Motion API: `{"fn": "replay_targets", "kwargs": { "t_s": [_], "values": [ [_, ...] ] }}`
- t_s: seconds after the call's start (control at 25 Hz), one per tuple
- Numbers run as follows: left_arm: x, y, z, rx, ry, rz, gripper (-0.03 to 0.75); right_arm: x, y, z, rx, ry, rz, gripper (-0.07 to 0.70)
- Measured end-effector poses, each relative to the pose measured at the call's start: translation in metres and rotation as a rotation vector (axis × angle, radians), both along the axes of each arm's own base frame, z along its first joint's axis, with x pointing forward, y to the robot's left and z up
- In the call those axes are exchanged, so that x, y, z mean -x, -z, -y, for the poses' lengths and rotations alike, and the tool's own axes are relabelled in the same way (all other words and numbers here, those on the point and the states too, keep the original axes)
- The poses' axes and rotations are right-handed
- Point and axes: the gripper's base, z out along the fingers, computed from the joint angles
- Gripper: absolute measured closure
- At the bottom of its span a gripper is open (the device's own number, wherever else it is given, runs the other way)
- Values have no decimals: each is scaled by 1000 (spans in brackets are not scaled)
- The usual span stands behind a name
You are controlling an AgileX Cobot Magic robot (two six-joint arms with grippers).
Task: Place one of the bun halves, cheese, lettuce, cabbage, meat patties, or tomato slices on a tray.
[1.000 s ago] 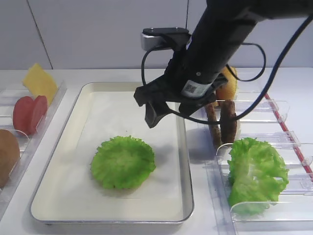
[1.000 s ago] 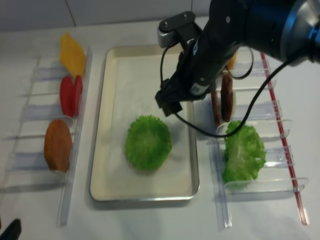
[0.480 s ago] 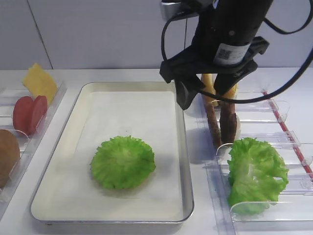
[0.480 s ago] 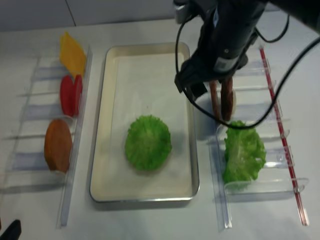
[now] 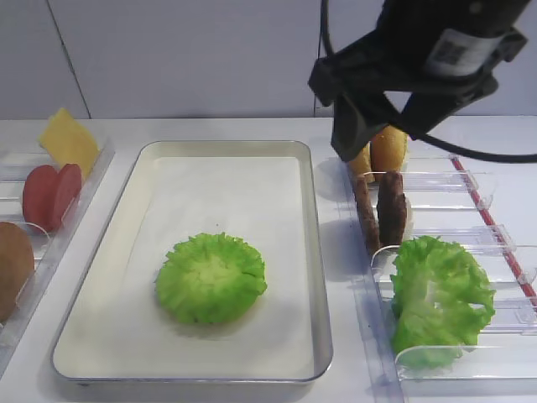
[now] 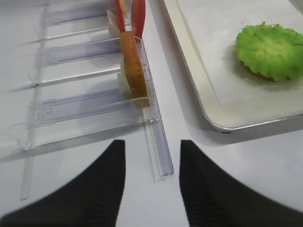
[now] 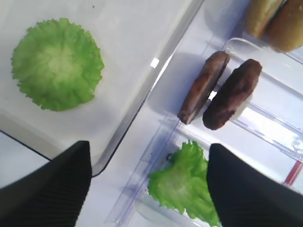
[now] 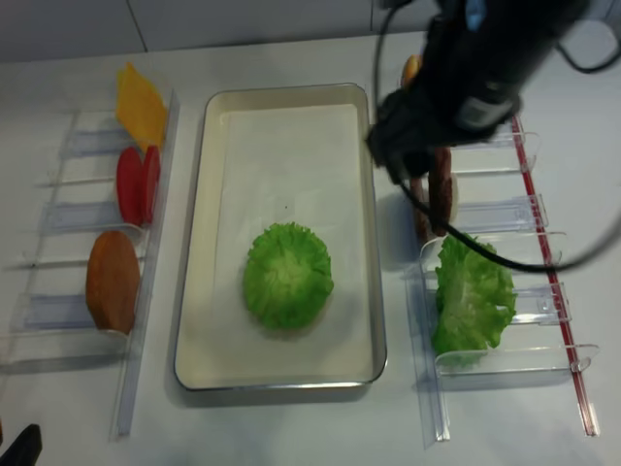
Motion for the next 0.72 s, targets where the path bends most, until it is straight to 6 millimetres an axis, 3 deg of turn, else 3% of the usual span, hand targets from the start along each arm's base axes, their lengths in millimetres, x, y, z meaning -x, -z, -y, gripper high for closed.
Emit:
{"fn": "replay_targets", "kwargs": {
  "t_s": [0.28, 0.52, 0.72],
  "values": [
    [0, 0, 0, 0, 0, 0, 430, 69, -17, 46, -53, -6, 84, 189],
    [0, 0, 0, 0, 0, 0, 430, 126, -14, 83, -107, -7, 164, 227],
    [0, 0, 0, 0, 0, 0, 430, 162, -8, 107, -141, -30, 247, 232]
  ]
}}
